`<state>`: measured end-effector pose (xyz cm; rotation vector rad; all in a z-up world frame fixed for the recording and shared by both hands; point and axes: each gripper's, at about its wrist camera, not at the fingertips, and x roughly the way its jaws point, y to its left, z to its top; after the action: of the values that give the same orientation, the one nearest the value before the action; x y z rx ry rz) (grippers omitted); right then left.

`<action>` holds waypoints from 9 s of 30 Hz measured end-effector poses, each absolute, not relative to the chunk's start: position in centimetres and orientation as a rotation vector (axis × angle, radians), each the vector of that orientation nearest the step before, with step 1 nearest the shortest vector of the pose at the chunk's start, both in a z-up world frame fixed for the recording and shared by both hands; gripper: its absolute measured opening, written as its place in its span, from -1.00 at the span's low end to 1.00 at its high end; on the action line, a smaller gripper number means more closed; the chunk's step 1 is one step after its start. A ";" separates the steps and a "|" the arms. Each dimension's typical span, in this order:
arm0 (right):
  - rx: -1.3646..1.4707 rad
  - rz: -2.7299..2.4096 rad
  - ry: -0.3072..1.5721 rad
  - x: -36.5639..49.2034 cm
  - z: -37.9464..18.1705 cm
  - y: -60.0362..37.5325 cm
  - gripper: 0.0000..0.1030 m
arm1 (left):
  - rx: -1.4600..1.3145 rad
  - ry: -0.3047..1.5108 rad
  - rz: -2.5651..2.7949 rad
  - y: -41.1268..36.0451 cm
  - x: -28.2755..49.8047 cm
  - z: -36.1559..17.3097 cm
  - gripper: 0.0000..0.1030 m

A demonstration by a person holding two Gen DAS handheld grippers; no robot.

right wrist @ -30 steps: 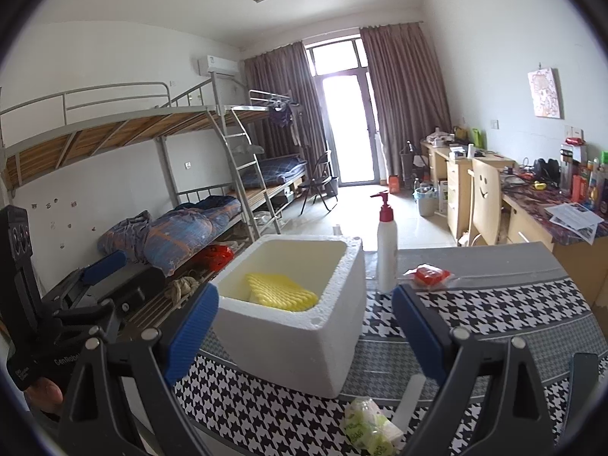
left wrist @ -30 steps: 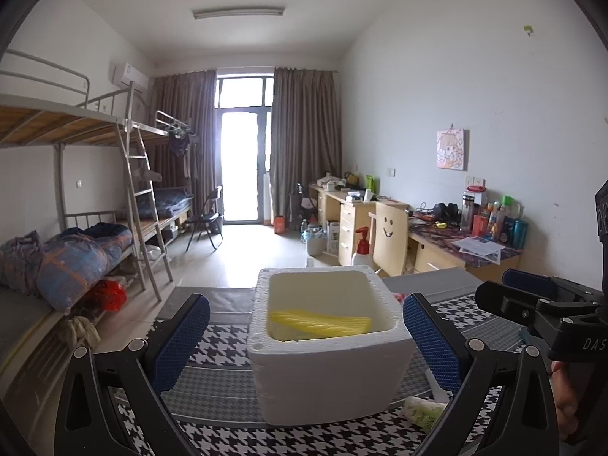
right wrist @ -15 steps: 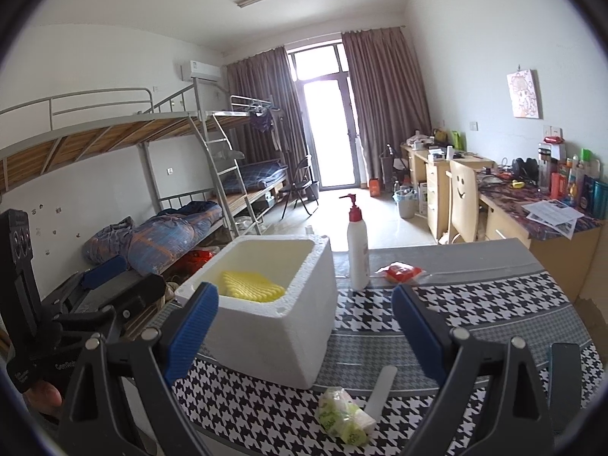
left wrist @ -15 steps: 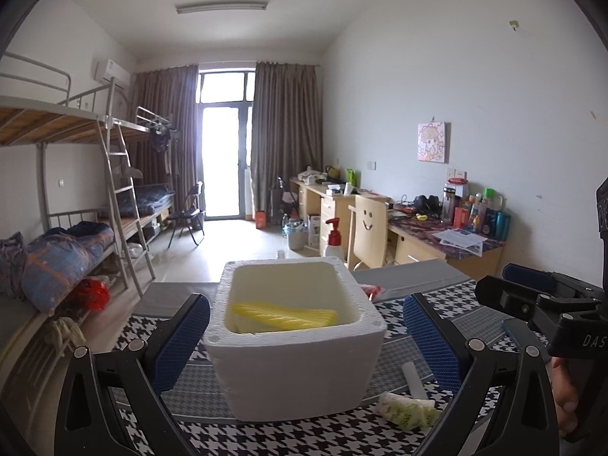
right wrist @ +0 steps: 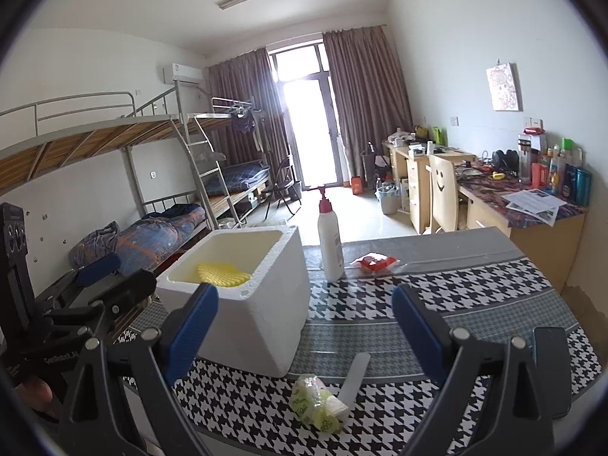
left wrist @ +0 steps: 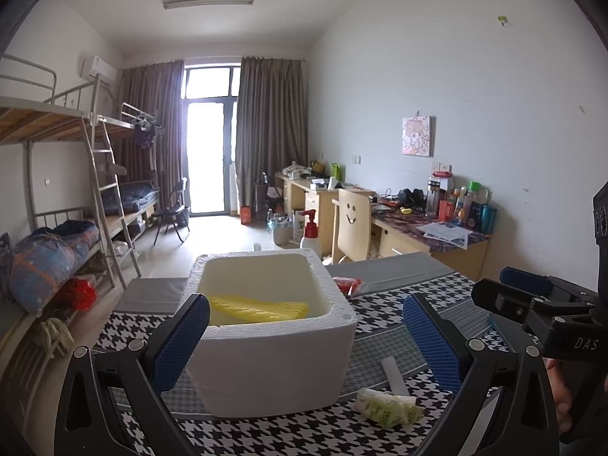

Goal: Organize soft objects
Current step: 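Move both tools back toward the green-printed bag and white tube, then close the left tool on the green-printed bag, then close the right tool on the white foam tube while the left tool holds the bag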

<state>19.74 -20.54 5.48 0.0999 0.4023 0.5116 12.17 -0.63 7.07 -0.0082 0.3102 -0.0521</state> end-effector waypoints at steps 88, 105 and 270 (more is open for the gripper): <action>0.084 0.357 0.598 21.2 -2.0 -24.3 0.84 | 0.020 0.601 -0.162 -6.0 15.3 -1.9 0.98; 0.100 0.367 0.682 22.8 -3.7 -24.3 0.84 | 0.029 0.663 -0.160 -6.8 16.4 -3.7 0.98; -0.093 0.312 0.906 25.1 -9.3 -15.7 -0.61 | 0.002 0.730 -0.098 -1.6 11.9 -5.1 -0.15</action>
<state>25.14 -15.65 -9.30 -0.0932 0.9063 0.3124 11.91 -1.57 -5.09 0.0020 0.7300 -0.0983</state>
